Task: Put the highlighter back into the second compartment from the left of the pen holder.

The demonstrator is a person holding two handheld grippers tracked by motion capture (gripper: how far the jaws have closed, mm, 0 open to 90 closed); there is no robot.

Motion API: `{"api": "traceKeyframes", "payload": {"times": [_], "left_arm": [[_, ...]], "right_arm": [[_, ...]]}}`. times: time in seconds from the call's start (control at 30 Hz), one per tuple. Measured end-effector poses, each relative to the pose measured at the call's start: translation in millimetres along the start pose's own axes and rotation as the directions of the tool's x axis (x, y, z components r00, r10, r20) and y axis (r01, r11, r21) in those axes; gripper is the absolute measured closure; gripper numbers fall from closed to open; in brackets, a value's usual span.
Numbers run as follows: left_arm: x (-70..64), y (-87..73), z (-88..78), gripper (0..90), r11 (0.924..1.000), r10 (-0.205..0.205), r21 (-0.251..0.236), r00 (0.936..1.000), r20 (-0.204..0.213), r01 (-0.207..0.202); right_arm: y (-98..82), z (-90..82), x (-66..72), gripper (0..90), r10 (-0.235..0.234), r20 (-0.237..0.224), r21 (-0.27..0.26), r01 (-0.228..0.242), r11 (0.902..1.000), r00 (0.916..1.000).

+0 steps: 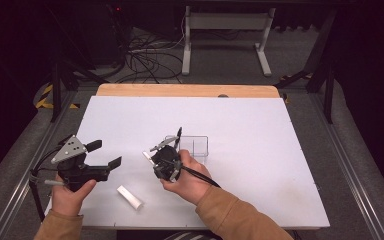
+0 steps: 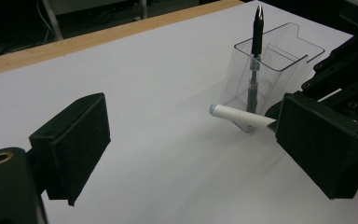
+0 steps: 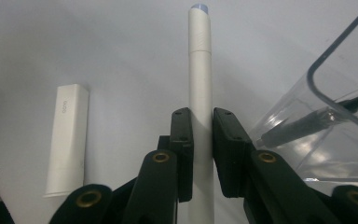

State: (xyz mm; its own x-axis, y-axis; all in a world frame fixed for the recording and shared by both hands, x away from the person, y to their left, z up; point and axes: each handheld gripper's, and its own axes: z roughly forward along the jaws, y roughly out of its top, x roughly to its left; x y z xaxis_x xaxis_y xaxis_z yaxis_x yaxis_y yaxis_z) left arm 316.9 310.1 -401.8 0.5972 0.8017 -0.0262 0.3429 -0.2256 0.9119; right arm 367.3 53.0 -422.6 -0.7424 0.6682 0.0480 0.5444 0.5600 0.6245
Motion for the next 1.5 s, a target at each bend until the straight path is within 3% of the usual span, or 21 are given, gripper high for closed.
{"api": "traceKeyframes", "payload": {"times": [0.43,0.67,0.9,1.03,1.17,1.43,1.5], "left_arm": [[-0.1,0.3,-1.2,10.7,1.0,0.002,-0.001,1.0,-0.002,-0.002],[0.3,0.0,-1.3,10.7,1.0,0.002,0.001,1.0,-0.003,-0.002],[-0.3,0.0,-0.8,10.7,1.0,0.001,0.0,1.0,-0.002,-0.001],[0.0,0.0,-1.1,10.7,1.0,0.003,0.001,1.0,-0.002,-0.003],[-0.2,-0.1,-0.7,10.7,1.0,0.001,0.0,1.0,-0.002,-0.001],[-0.5,-0.1,-0.3,10.7,1.0,0.001,-0.001,1.0,-0.003,-0.001],[-0.5,-0.1,-0.2,10.7,1.0,0.001,-0.001,1.0,-0.003,-0.001]], "right_arm": [[-3.3,-22.5,-2.8,79.1,-0.033,-0.038,-0.101,0.029,0.9945,0.9987],[-8.4,-40.1,-8.0,79.2,-0.042,-0.079,-0.201,0.025,0.9792,0.996],[-11.6,-46.1,-11.1,79.2,-0.06,-0.075,-0.244,0.04,0.969,0.9954],[-12.2,-51.6,-13.9,79.2,-0.065,-0.102,-0.278,0.034,0.9598,0.9927],[-13.2,-60.6,-18.6,79.1,-0.071,-0.129,-0.328,0.025,0.9445,0.9891],[-15.7,-74.0,-33.1,79.1,-0.089,-0.158,-0.438,0.011,0.8991,0.9834],[-16.0,-75.9,-36.8,79.2,-0.097,-0.161,-0.471,0.01,0.8823,0.9822]]}}
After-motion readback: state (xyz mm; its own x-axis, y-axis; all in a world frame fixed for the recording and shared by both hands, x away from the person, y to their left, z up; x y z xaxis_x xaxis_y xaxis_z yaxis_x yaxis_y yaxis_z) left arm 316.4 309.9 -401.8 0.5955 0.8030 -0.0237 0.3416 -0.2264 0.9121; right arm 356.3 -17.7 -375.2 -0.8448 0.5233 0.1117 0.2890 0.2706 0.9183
